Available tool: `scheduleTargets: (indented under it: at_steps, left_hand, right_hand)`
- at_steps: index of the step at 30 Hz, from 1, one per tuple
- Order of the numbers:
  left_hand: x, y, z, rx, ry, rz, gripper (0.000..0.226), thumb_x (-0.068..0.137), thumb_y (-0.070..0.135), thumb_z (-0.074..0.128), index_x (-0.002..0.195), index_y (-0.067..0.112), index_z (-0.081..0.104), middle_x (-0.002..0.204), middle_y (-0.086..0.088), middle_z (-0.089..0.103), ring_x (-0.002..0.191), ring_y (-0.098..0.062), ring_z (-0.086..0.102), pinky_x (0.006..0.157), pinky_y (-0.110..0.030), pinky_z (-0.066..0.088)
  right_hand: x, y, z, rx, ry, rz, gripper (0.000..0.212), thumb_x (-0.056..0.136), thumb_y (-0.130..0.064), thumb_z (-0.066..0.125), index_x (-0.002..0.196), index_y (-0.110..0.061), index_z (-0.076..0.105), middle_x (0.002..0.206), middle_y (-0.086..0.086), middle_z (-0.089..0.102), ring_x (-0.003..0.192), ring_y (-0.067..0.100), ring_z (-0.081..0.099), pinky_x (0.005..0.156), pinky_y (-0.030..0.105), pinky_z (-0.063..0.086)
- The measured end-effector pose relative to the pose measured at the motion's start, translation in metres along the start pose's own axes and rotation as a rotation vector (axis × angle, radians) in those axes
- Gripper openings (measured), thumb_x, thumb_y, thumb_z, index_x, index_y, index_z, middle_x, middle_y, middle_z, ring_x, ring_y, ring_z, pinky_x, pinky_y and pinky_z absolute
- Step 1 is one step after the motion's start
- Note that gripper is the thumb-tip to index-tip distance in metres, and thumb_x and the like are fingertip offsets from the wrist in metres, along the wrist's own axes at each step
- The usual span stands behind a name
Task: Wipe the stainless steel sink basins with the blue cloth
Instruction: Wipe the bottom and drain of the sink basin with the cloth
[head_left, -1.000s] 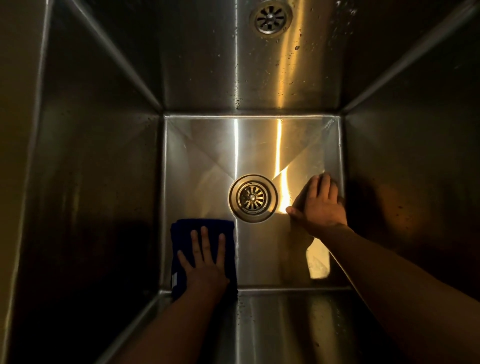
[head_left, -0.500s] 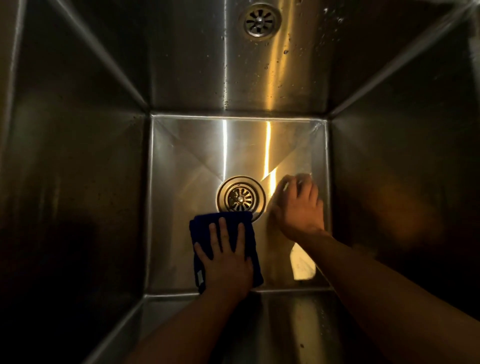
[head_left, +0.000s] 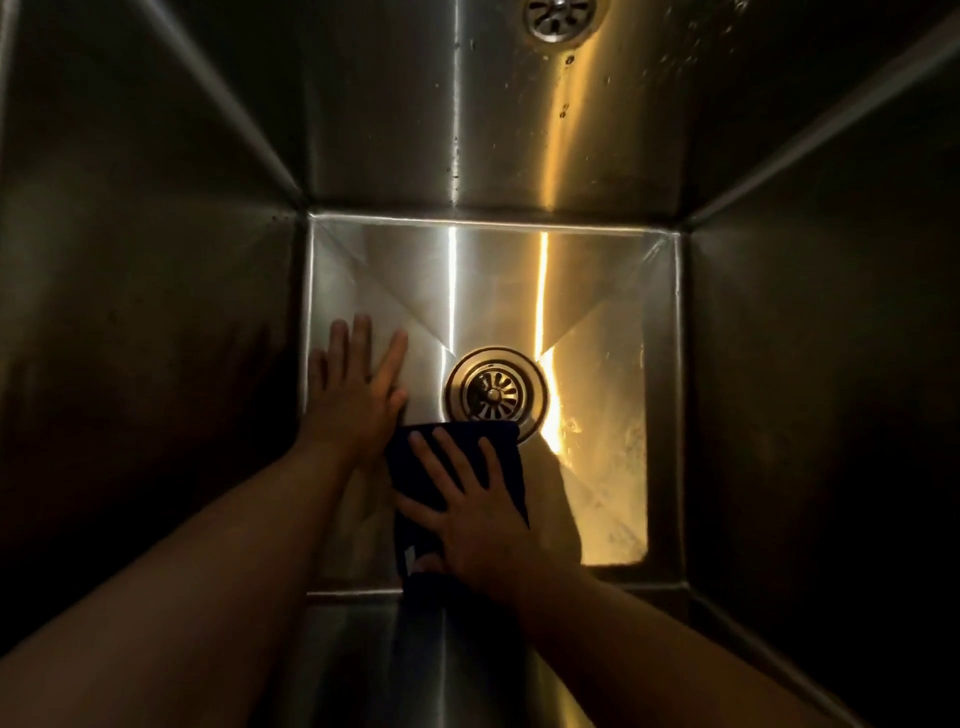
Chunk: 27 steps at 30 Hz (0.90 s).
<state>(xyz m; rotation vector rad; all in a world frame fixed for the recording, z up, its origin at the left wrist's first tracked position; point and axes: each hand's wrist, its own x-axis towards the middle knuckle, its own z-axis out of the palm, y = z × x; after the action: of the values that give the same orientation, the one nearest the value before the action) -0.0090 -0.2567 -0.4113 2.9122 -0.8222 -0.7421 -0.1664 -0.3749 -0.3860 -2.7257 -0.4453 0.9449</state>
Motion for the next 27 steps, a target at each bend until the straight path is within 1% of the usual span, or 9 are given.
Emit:
scheduleTargets:
  at_steps: [3,5,8,10,14,19,23,25,27]
  left_hand:
    - [-0.001,0.000,0.006,0.019,0.016,0.012,0.067,0.096,0.046,0.037,0.152,0.032,0.003,0.159,-0.014,-0.012,0.145,-0.038,-0.014,0.115,-0.057,0.003]
    - [0.000,0.001,0.005,0.003,0.030,0.012,0.069,0.095,0.049,0.037,0.152,0.033,0.004,0.159,-0.014,-0.012,0.145,-0.038,-0.014,0.114,-0.058,0.003]
    - [0.001,0.001,0.004,0.000,0.013,0.001,0.072,0.092,0.053,0.040,0.152,0.033,0.004,0.159,-0.014,-0.012,0.145,-0.037,-0.014,0.114,-0.058,0.002]
    - [0.001,0.002,0.003,0.013,0.002,-0.003,0.074,0.091,0.053,0.042,0.152,0.033,0.004,0.159,-0.015,-0.012,0.145,-0.038,-0.013,0.114,-0.058,0.003]
    - [0.003,0.003,0.001,0.000,-0.011,-0.019,0.076,0.091,0.054,0.043,0.151,0.034,0.002,0.159,-0.012,-0.015,0.144,-0.037,-0.016,0.114,-0.058,0.001]
    - [0.006,0.004,-0.004,-0.003,-0.069,-0.037,0.077,0.091,0.056,0.043,0.150,0.036,-0.002,0.158,-0.010,-0.020,0.143,-0.036,-0.020,0.114,-0.056,-0.001]
    - [0.007,0.004,-0.009,-0.013,-0.119,-0.045,0.076,0.092,0.055,0.042,0.150,0.037,-0.004,0.157,-0.010,-0.023,0.143,-0.036,-0.023,0.115,-0.055,-0.002]
    - [0.008,0.004,-0.012,-0.012,-0.154,-0.049,0.075,0.092,0.053,0.042,0.150,0.038,-0.005,0.157,-0.009,-0.025,0.142,-0.035,-0.024,0.115,-0.054,-0.004]
    - [0.009,0.003,-0.015,-0.005,-0.182,-0.051,0.076,0.093,0.050,0.044,0.150,0.038,-0.004,0.156,-0.009,-0.025,0.142,-0.036,-0.025,0.115,-0.054,-0.004]
  right_hand:
    - [-0.001,-0.002,0.006,0.042,0.011,0.051,0.087,0.087,-0.067,0.047,0.150,-0.043,-0.009,0.144,0.002,-0.049,0.135,0.031,-0.042,0.097,0.066,-0.031]
    - [-0.005,-0.001,0.012,0.059,0.050,0.097,0.091,0.086,-0.067,0.048,0.149,-0.043,-0.013,0.149,0.002,-0.044,0.138,0.031,-0.037,0.100,0.071,-0.024]
    - [-0.013,0.004,0.015,0.063,0.084,0.072,0.085,0.089,-0.062,0.048,0.152,-0.039,-0.004,0.157,0.005,-0.028,0.143,0.033,-0.028,0.105,0.073,-0.013]
    - [-0.015,0.008,0.015,0.046,0.074,0.051,0.085,0.089,-0.060,0.049,0.153,-0.037,-0.002,0.159,0.005,-0.024,0.144,0.033,-0.025,0.105,0.071,-0.013]
    - [-0.018,0.019,0.014,0.006,0.016,0.030,0.090,0.087,-0.059,0.053,0.151,-0.038,-0.007,0.155,0.003,-0.033,0.141,0.030,-0.031,0.100,0.066,-0.022]
    - [-0.052,0.049,0.020,-0.001,-0.055,0.116,0.093,0.085,-0.062,0.053,0.150,-0.041,-0.011,0.150,0.005,-0.038,0.137,0.033,-0.033,0.109,0.069,0.001]
    - [-0.096,0.089,0.018,-0.058,-0.174,0.190,0.092,0.089,-0.061,0.047,0.145,-0.042,-0.023,0.140,0.006,-0.051,0.128,0.034,-0.046,0.111,0.064,0.015]
    - [-0.119,0.105,0.011,-0.107,-0.193,0.230,0.094,0.086,-0.060,0.055,0.149,-0.040,-0.011,0.149,0.012,-0.039,0.135,0.040,-0.034,0.103,0.061,0.036]
    - [-0.134,0.112,0.001,-0.137,-0.175,0.301,0.098,0.068,-0.052,0.079,0.149,-0.034,0.028,0.158,0.022,0.005,0.143,0.047,0.008,0.079,0.057,0.055]
